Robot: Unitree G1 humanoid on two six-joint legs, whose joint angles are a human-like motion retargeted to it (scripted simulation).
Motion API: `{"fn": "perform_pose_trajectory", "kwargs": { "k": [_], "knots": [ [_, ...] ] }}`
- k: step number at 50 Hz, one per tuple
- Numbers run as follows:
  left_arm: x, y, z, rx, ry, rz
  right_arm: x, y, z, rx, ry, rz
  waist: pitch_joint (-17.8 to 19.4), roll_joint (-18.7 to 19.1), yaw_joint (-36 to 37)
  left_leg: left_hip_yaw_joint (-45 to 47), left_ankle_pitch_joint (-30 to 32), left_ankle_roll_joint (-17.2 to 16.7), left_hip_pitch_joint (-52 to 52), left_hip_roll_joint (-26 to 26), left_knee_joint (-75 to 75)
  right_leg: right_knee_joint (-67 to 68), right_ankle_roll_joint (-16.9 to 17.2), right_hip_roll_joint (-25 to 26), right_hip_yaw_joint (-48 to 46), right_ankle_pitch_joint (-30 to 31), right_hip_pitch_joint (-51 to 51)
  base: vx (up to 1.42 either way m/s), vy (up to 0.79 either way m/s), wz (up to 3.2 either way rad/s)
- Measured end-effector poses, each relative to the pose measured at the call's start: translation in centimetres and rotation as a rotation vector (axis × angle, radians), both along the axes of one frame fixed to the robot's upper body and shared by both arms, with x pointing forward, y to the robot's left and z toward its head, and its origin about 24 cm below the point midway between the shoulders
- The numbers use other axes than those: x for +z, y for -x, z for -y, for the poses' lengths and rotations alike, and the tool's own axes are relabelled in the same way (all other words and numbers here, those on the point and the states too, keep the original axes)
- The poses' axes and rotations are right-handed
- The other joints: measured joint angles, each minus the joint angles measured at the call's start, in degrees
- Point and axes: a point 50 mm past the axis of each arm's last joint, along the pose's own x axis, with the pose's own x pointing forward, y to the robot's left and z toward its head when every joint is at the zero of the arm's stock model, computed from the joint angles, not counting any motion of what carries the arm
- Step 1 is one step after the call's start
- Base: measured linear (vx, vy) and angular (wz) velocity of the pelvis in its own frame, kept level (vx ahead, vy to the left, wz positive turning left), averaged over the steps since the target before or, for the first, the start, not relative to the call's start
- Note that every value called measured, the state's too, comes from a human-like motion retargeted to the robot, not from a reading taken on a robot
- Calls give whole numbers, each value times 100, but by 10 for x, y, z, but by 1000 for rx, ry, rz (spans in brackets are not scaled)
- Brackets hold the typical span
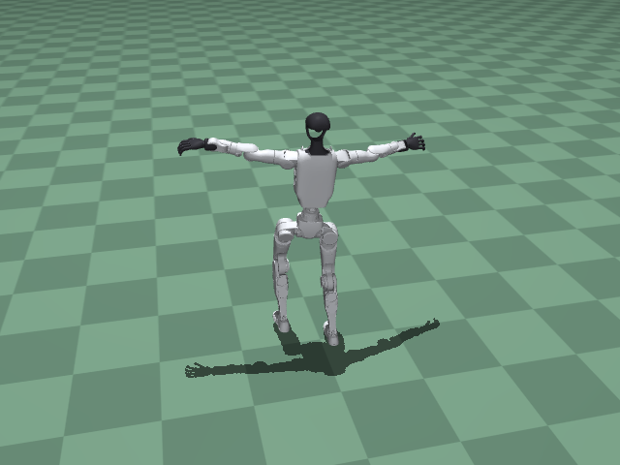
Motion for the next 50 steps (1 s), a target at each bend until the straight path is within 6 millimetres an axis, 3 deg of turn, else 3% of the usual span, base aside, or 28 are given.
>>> {"fn": "perform_pose_trajectory", "kwargs": {
  "k": [2,5,8,10,13,17,20,22,25,27,28,30,32,34,35,38,40,43,45,47,50],
  "knots": [
    [4,0,0,20,-26,-28,6,5,1,-34,27,18,12,-92,-111,122,-379,102,85,95,799,322,-36,30,195,113,-565,-83,-6,-79],
    [-13,-11,0,15,-12,-69,-10,6,2,-73,-10,20,-287,-253,-618,93,-406,126,501,-124,778,-256,164,-54,230,1135,-914,-82,-6,27],
    [-38,-26,1,-25,75,-117,-45,12,4,-86,-142,-39,-716,-438,-991,-424,401,-9,1162,-773,-284,-1415,407,-202,258,2668,-916,-86,0,18],
    [-46,-30,2,-43,128,-161,-59,17,5,-75,-204,-82,-887,-486,-987,-787,987,-103,1617,-1096,-1096,-1691,486,-267,-135,3112,-1058,-95,1,-75],
    [-38,-28,2,-48,113,-165,-42,21,8,-58,-136,-59,-706,-262,-877,-659,676,-12,2100,-878,-2152,-1094,331,-205,-892,2438,-1108,-108,0,-89],
    [-17,-28,3,-27,-9,-97,8,37,9,-101,10,109,-71,227,-743,-433,-462,166,1768,-282,-2334,2394,-10,-135,-1007,708,-1659,-119,-2,-42],
    [-19,-36,4,-4,-82,-110,2,45,11,-187,13,183,-72,145,-627,-403,-150,229,1102,-250,-2712,4144,-267,-372,-872,-6,-1777,-116,-11,-15],
    [-44,-48,6,-37,-59,-178,-25,44,12,-209,-31,134,-258,130,-463,-366,823,30,800,-133,-3380,3992,-223,-31,-495,18,-1406,-119,-18,-37],
    [-107,-56,10,-112,108,-301,-54,42,12,-155,-97,11,-428,425,-219,-387,2442,-453,531,285,-4379,2819,17,871,243,971,-437,-123,-22,-51],
    [-138,-55,15,-136,228,-332,-50,40,12,-104,-97,-37,-385,621,-143,-305,3051,-853,383,507,-4697,1746,10,1084,417,1515,306,-130,-27,-36],
    [-145,-55,17,-136,248,-326,-43,40,12,-99,-79,-38,-371,602,-104,-202,3083,-933,246,523,-4658,1225,-33,988,335,1356,551,-140,-31,-14],
    [-141,-66,20,-135,213,-274,-21,41,12,-120,-7,-3,-142,359,-117,5,2415,-718,-164,354,-3759,282,-47,569,-86,329,881,-148,-33,13],
    [-114,-81,20,-135,87,-237,-5,39,10,-142,73,52,164,66,-48,200,1001,-270,-899,445,-1439,240,-130,310,-273,-687,557,-146,-30,-23],
    [-92,-88,20,-128,-25,-240,0,28,6,-131,135,80,377,-86,43,228,32,94,-1210,705,394,878,-343,345,-159,-1061,-178,-133,-28,-67],
    [-86,-91,20,-128,-57,-253,-3,20,4,-112,152,80,430,-167,40,206,-288,236,-1219,767,1018,1222,-417,381,-94,-1045,-586,-123,-29,-20],
    [-104,-106,28,-183,-3,-294,-38,-8,-4,-29,94,-12,223,-427,-525,-83,-533,330,-651,316,1319,609,-196,304,-270,60,-1034,-112,-27,88],
    [-125,-117,37,-229,61,-302,-70,-18,-9,1,16,-91,-32,-577,-979,-342,-354,194,4,-161,859,-488,45,179,-394,1240,-947,-106,-18,139],
    [-141,-123,42,-261,104,-304,-113,-24,-17,20,-98,-183,-487,-810,-1368,-614,407,-100,1122,-761,-303,-1663,312,17,-260,2824,-1057,-111,-8,64],
    [-140,-120,41,-259,108,-305,-127,-28,-21,42,-135,-222,-706,-818,-1497,-826,1212,-307,1752,-971,-984,-1857,356,56,-250,2986,-1246,-121,-5,4],
    [-128,-116,36,-241,102,-270,-120,-32,-21,66,-118,-222,-713,-666,-1580,-854,1416,-404,2250,-900,-1589,-1572,244,190,-378,2518,-1348,-131,-3,-1],
    [-95,-113,30,-216,83,-175,-77,-34,-15,86,-42,-152,-330,-153,-1631,-471,-159,-383,2659,-327,-2508,226,-25,431,-838,1392,-1752,-142,3,15]
  ]
}}
